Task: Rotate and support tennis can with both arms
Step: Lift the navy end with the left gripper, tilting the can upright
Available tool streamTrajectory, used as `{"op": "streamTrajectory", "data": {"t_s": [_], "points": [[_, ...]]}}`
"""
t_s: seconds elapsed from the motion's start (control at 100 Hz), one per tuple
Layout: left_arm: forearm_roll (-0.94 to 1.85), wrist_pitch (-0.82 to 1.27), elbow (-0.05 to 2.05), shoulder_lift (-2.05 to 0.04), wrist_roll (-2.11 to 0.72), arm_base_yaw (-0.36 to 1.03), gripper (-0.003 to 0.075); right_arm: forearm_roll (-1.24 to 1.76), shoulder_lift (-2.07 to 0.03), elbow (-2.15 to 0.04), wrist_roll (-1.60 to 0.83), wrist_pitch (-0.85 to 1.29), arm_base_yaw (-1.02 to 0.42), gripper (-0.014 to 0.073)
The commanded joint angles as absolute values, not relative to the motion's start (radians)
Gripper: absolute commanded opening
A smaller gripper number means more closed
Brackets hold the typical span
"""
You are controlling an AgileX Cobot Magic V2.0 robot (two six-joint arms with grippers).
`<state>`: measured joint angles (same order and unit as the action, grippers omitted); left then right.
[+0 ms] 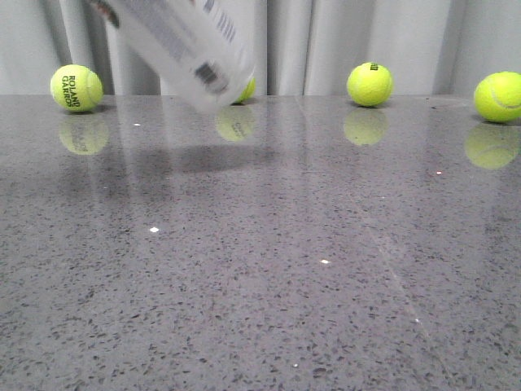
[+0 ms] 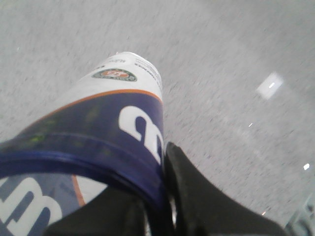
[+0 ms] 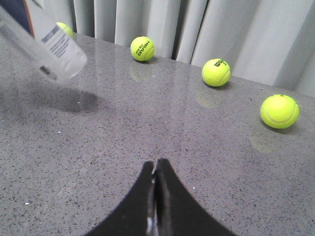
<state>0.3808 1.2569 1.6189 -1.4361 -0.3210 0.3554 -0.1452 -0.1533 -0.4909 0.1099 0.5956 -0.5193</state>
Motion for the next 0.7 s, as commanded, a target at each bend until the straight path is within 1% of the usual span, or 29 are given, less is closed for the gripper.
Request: {"op": "streamTrajectory", "data": {"t_s": [0.0,0.2,0.51,0.58,0.65,0.69], "points": [[0.330,1.280,1.654,-1.403,-0.278,0.429,-0.0020,-0.165,-0.165,-0.514,0.110,0.522,-0.514,-0.0068],[0.286,1.280,1.654,-1.437,-0.277,0.522,-0.0020,-0.165,-0.165,-0.514,0.110,0.522,-0.514,-0.0068],[0.282,1.280,1.664,-1.499,-0.275,0.534,-0.0013,-0.165,-0.165,-0.514,0.110,0.522,-0.514,-0.0068],[0.282,1.280,1.683,-1.502,-0.275,0.534,0.0026,-0.165,-0.165,-0.514,0.110,0.522,-0.514,-0.0068],[0.282,1.280,1.710,-1.502,-0.275,0.534,0.0100,-0.165,-0.165,-0.514,0.110,0.522,-0.514,-0.0068],[0.282,1.280,1.728,-1.502,-0.275,0.534,0.0155,-0.165,-0.165,-0.514,0.110,0.522,-0.514,-0.0068]]}}
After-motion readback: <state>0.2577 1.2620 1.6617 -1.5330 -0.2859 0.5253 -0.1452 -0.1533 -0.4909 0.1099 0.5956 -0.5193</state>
